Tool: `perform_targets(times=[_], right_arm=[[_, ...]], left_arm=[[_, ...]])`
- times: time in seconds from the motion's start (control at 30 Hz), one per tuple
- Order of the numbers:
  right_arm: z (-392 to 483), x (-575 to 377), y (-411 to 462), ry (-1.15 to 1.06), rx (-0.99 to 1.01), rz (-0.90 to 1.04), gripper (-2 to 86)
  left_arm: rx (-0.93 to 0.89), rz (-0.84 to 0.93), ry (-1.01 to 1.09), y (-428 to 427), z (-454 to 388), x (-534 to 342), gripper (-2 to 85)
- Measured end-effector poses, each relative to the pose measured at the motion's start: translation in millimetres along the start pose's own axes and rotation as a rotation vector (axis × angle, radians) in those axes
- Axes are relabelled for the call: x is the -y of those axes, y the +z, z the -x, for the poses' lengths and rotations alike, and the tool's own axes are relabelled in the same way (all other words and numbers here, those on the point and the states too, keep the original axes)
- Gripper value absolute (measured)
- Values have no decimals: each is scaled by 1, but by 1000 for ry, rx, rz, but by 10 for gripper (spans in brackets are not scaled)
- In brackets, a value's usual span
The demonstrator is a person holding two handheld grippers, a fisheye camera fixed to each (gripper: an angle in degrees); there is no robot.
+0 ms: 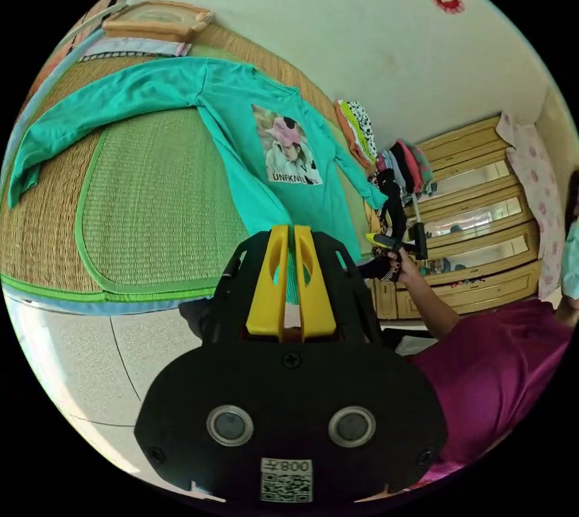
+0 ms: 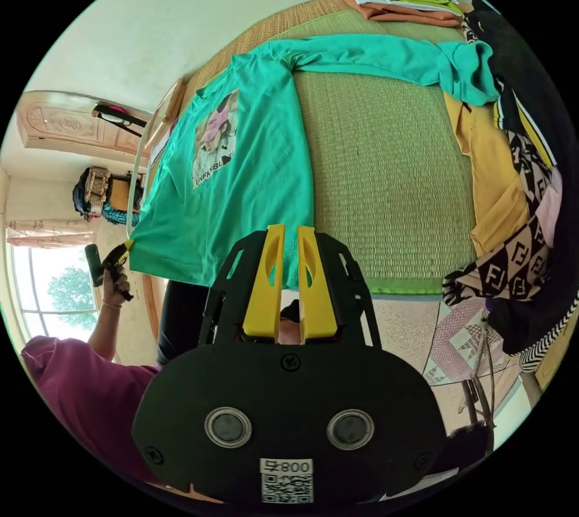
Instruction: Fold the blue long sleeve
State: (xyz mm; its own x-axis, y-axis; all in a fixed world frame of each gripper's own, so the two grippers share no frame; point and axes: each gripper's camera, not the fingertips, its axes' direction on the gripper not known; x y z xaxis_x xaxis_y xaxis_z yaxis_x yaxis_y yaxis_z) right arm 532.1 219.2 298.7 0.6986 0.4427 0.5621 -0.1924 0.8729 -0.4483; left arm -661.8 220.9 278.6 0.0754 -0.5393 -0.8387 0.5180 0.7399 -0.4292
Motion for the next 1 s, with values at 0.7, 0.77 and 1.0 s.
perform_targets(times=[0.7, 0.77, 1.0], right_arm=[[57, -77, 110, -117, -66, 102, 105], [64, -79, 115, -126, -109, 89, 95], [81, -69, 86, -176, -225, 46, 10]], left_arm=[[-31, 30, -462, 18, 142, -69, 17], [-35, 40, -454, 21, 142, -69, 18], [-36, 33, -386, 16, 132, -72, 17]])
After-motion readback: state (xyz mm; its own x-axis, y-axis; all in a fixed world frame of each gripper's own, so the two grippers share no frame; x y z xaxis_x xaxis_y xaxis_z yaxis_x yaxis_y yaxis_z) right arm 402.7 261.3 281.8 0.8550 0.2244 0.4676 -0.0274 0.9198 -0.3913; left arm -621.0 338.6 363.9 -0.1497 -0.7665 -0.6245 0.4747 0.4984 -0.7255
